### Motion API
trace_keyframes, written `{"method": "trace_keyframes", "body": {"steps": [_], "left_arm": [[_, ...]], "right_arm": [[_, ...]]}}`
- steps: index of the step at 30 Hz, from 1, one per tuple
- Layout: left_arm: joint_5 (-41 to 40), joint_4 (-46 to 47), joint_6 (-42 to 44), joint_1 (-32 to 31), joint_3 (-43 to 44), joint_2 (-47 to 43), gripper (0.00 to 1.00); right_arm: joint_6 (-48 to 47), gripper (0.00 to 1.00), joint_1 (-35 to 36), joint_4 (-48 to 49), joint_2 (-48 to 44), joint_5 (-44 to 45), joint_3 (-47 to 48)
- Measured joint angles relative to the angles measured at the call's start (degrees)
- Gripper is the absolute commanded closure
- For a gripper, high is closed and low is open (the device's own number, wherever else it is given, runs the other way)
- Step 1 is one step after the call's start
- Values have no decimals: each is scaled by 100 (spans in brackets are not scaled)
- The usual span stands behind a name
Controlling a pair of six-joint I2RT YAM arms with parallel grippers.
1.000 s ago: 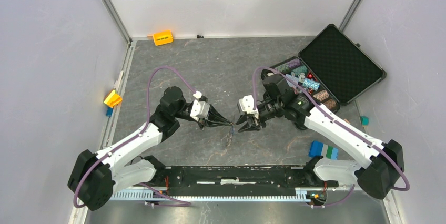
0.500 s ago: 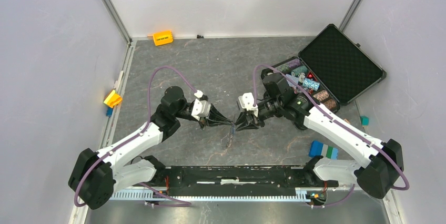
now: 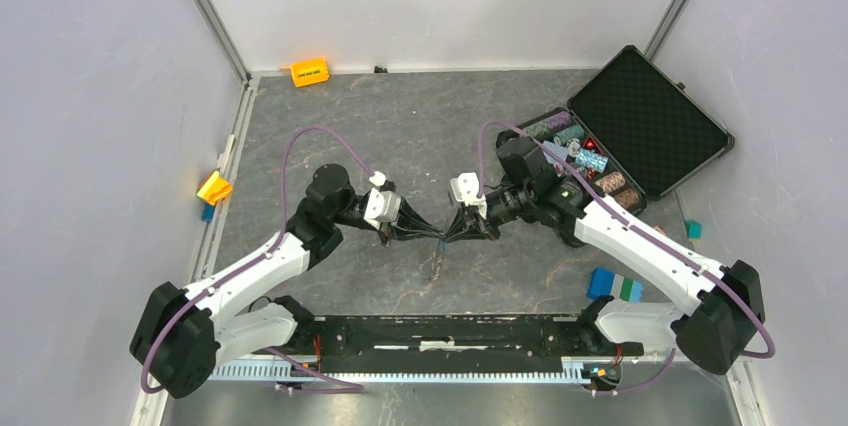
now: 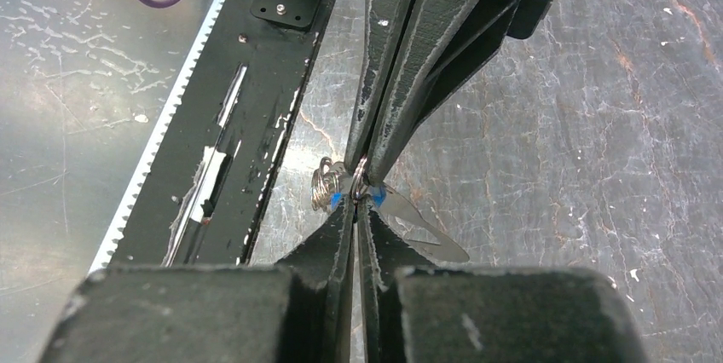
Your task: Put the keys on the keyring
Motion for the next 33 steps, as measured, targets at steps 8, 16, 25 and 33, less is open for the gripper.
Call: {"method": "trace_keyframes", "body": {"steps": [8,16,25,33], "left_arm": [[35,0,7,0,0,-2,98],[168,-48,160,-2,0,-2,98],[236,-297,378,-2,0,-2,98],[330,-321,417,-17,0,-26,98]], "right_arm": [[37,100,0,28,4,20,0],[50,100,11,81,170,-149,0],[72,97,55,81,330,-240,0],[98,75,101,72,407,-238,0]]}}
